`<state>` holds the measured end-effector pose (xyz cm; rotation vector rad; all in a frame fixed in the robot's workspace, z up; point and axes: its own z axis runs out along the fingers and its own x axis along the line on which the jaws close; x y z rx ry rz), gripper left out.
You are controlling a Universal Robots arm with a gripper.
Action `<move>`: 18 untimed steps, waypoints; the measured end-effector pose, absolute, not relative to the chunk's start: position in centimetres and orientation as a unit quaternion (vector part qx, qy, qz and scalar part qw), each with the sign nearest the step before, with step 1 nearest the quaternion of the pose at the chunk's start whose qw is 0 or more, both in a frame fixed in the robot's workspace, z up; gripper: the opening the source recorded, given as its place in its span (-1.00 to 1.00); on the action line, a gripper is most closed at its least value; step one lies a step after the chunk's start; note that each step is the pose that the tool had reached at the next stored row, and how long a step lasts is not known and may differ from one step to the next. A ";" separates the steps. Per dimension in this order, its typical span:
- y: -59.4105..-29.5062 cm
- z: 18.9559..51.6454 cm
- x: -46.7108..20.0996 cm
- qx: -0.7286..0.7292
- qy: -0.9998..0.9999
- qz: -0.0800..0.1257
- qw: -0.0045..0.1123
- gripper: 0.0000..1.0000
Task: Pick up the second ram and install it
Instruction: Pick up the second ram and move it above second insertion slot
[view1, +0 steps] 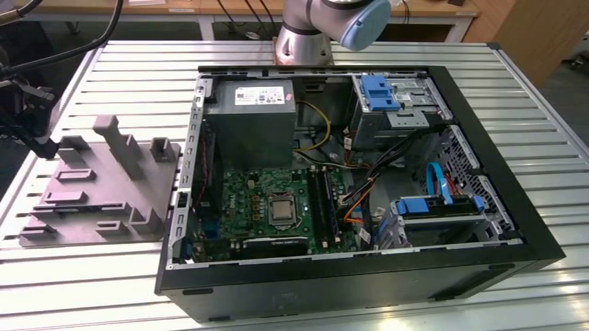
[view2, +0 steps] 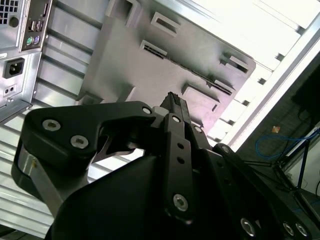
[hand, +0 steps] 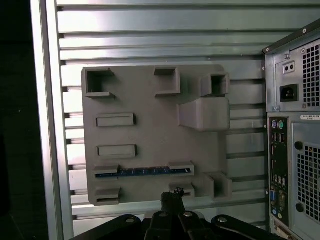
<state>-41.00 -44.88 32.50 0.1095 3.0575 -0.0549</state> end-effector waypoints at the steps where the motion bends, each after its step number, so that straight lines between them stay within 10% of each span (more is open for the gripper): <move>1: -44.9 32.5 -41.0 0.035 0.998 -0.018 0.041 -0.80; 18: -44.9 32.1 -41.0 -0.110 0.993 -0.012 0.043 -0.80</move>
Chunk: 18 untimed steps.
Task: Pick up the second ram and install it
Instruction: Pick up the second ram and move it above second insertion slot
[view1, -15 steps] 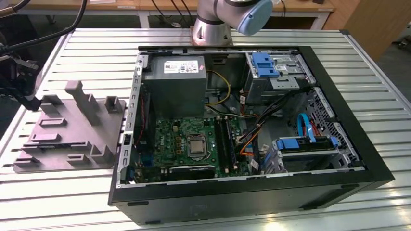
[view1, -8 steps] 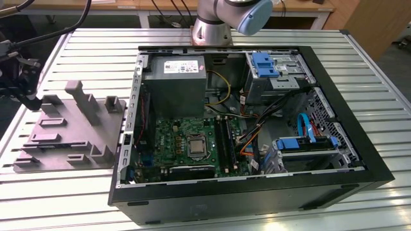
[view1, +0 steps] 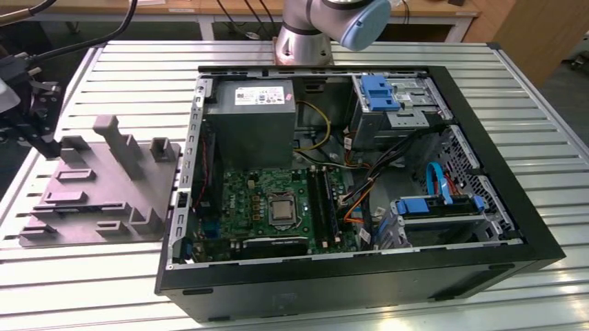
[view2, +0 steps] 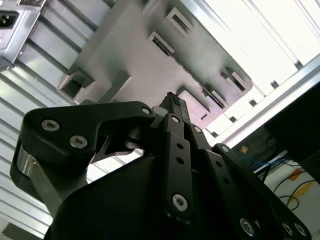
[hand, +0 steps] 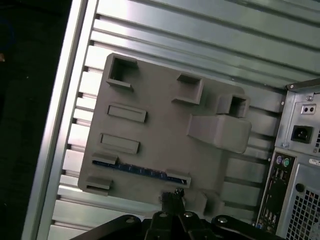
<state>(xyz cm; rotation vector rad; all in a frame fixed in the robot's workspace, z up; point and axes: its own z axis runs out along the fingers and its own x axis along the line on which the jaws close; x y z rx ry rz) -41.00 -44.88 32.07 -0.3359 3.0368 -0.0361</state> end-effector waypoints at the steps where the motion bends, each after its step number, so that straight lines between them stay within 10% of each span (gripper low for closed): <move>1: -44.9 32.0 -41.0 -0.119 0.992 -0.011 0.043 -0.80; 18: -44.9 31.5 -41.0 -0.270 0.962 -0.005 0.044 -0.80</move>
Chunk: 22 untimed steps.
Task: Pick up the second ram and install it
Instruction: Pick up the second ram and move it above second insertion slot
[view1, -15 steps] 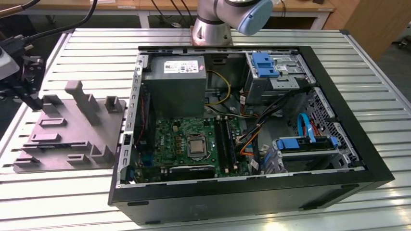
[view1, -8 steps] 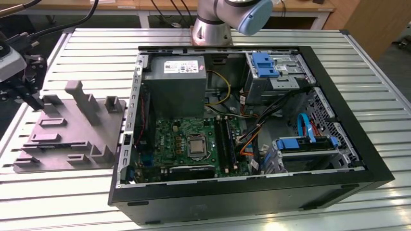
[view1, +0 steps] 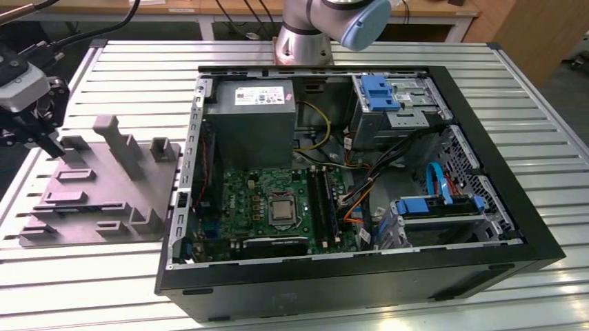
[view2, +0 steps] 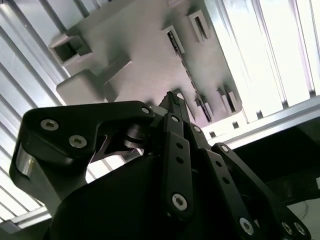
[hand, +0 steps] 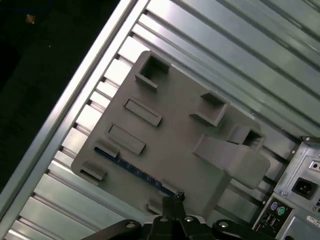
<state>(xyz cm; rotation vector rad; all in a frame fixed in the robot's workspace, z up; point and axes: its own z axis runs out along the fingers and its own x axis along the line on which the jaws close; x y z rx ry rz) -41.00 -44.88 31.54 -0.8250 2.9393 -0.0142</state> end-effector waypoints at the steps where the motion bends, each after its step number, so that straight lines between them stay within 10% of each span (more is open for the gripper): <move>1: -44.9 31.5 -41.0 -0.279 0.959 -0.004 0.044 -0.80; 22: -44.9 30.8 -41.0 -0.456 0.889 0.004 0.044 -0.80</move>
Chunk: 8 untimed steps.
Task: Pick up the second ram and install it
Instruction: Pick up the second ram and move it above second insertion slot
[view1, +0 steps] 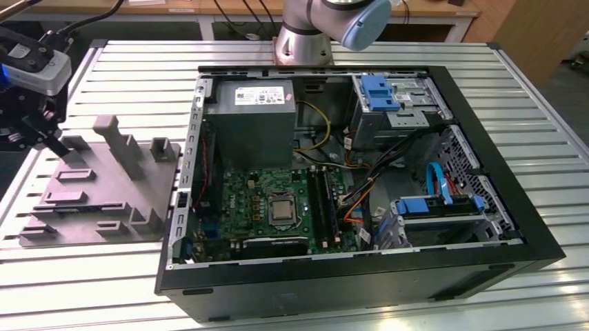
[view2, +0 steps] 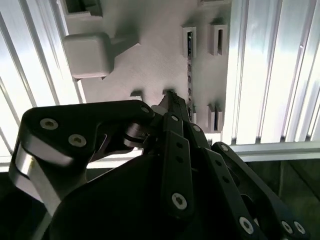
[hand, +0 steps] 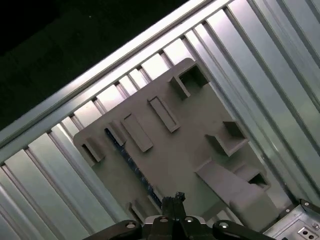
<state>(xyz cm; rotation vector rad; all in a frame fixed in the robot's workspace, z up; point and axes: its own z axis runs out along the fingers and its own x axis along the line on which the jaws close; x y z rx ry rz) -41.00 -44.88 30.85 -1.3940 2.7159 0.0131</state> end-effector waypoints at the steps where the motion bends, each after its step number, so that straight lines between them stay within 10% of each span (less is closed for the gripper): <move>1: -44.9 30.8 -41.0 -0.464 0.885 0.005 0.044 -0.80; 8: -44.9 30.6 -41.0 -0.519 0.853 0.007 0.044 -0.80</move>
